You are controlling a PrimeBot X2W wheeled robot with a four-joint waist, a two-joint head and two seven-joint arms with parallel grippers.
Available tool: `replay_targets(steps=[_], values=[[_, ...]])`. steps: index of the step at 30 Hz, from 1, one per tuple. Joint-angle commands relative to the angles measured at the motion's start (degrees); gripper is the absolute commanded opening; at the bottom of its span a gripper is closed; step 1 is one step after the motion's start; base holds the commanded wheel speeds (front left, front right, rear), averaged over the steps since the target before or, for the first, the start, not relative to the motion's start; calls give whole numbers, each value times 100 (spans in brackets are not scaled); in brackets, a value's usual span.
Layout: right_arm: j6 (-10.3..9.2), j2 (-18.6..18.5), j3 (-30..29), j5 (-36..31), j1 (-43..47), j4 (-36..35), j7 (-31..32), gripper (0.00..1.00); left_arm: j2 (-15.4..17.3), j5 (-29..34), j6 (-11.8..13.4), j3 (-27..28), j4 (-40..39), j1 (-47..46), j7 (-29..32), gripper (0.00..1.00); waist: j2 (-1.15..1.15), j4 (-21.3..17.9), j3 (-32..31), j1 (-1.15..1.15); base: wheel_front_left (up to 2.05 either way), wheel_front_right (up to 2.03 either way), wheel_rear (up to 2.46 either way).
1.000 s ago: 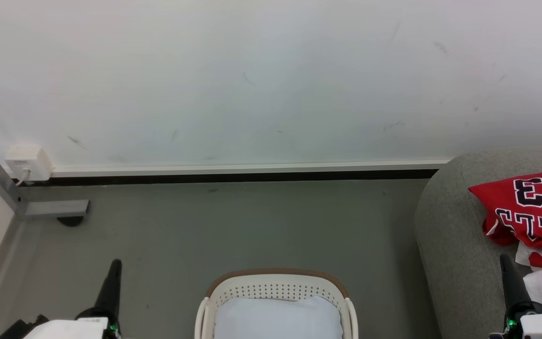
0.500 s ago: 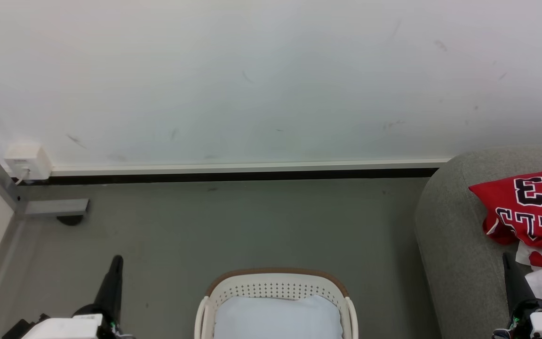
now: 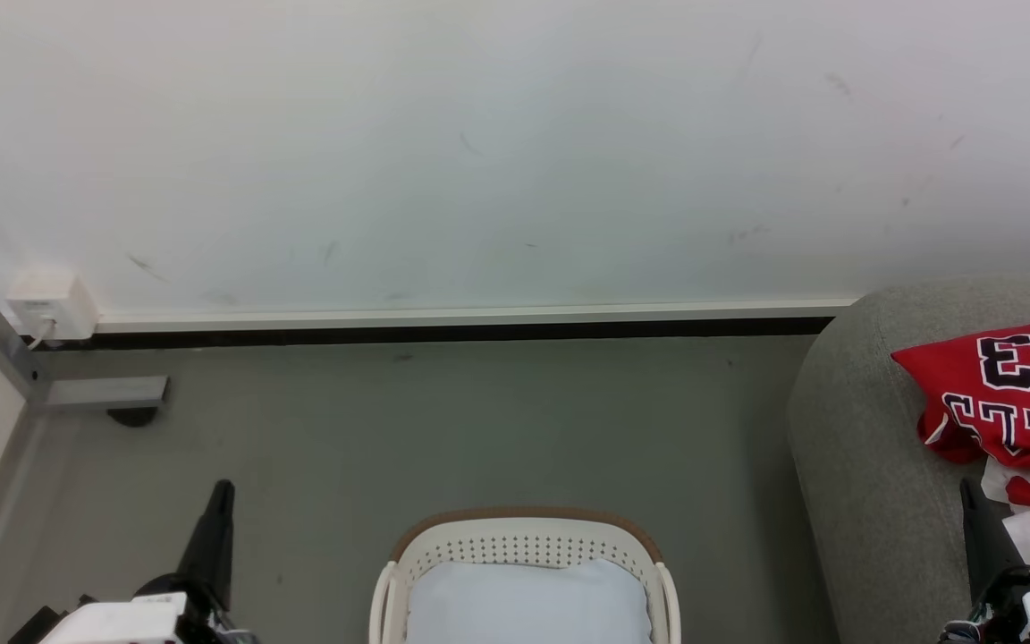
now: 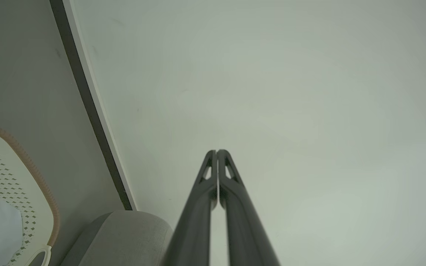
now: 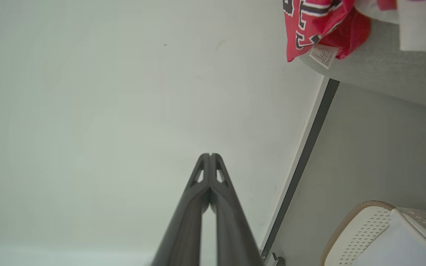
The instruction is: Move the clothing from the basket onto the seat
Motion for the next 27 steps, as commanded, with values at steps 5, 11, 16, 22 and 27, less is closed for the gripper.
replay_targets(steps=[5, 11, 16, 22, 27], values=[[-12, 9, -23, 2, -72, -26, 21, 0, 8, -76, 8, 15, -16, -55, 24, 0, 0, 0, 0, 0, 0, 0, 0], [-12, 12, -28, -4, -73, -25, 27, 0, 8, -77, 8, 14, -15, -54, 24, 0, 0, 0, 0, 0, 0, 0, 0], [-12, 15, -31, -8, -73, -24, 31, 0, 8, -77, 8, 14, -15, -54, 24, 0, 0, 0, 0, 0, 0, 0, 0], [-12, 17, -35, -13, -74, -24, 36, 0, 8, -77, 8, 14, -15, -54, 24, 0, 0, 0, 0, 0, 0, 0, 0], [-12, 18, -38, -17, -74, -24, 34, 0, 8, -78, 8, 13, -16, -53, 23, 0, 0, 0, 0, 0, 0, 0, 0]])
